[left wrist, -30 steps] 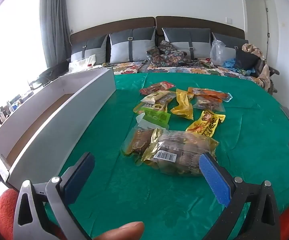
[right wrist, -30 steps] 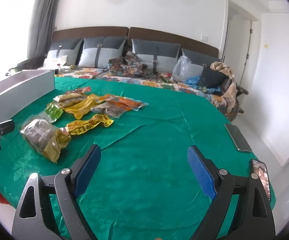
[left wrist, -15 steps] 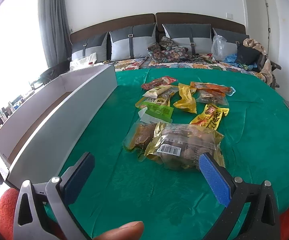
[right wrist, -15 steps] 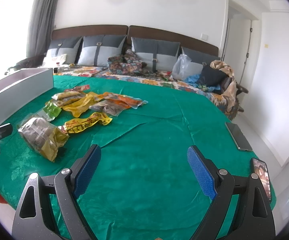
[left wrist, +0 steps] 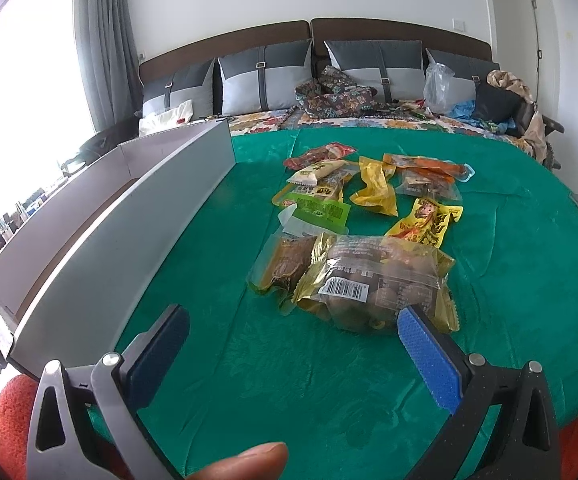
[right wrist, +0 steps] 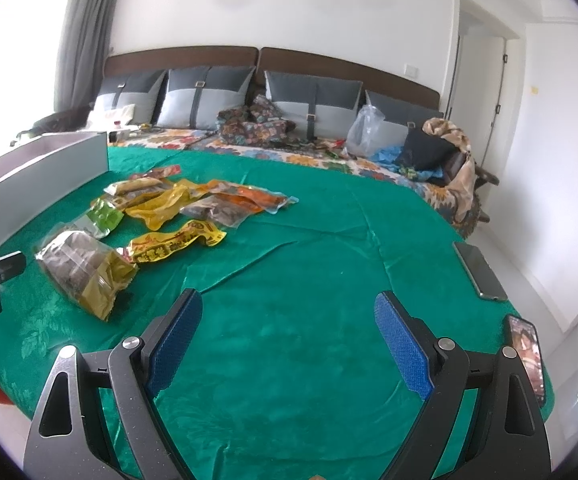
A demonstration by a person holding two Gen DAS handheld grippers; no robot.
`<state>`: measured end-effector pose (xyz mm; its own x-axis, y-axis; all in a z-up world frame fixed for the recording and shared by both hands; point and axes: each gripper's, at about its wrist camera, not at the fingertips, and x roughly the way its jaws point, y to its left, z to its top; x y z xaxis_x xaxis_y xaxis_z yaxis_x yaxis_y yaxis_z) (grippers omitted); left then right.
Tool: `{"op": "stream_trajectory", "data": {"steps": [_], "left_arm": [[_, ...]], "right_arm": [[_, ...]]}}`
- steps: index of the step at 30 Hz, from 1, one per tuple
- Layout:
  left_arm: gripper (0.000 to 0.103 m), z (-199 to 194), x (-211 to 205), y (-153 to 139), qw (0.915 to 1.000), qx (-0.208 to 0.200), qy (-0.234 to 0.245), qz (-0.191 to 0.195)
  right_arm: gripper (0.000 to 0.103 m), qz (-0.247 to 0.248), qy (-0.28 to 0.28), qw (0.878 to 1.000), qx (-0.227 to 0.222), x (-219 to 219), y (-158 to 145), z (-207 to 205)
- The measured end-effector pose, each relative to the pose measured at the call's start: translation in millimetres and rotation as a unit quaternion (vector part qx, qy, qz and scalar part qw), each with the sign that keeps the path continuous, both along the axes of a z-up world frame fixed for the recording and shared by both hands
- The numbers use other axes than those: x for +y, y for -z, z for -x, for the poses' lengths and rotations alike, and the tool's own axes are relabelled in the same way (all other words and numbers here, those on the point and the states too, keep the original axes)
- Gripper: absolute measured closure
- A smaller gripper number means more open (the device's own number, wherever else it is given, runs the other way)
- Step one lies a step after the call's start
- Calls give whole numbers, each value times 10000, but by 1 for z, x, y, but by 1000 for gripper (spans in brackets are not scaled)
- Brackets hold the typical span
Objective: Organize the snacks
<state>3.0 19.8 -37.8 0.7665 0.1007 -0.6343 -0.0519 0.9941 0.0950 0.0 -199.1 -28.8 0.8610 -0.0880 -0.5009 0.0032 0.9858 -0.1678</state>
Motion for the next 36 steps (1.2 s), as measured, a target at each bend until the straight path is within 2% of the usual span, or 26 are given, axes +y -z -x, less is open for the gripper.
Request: {"op": "stream_trajectory", "data": {"steps": [26, 36], "left_arm": [[0, -6, 13, 18, 9995, 297, -58, 33], [0, -16, 25, 42, 9963, 794, -130, 317]], "right_arm": [[13, 59, -102, 9998, 142, 3, 7, -4], [13, -5, -72, 9998, 182, 3, 8, -4]]}}
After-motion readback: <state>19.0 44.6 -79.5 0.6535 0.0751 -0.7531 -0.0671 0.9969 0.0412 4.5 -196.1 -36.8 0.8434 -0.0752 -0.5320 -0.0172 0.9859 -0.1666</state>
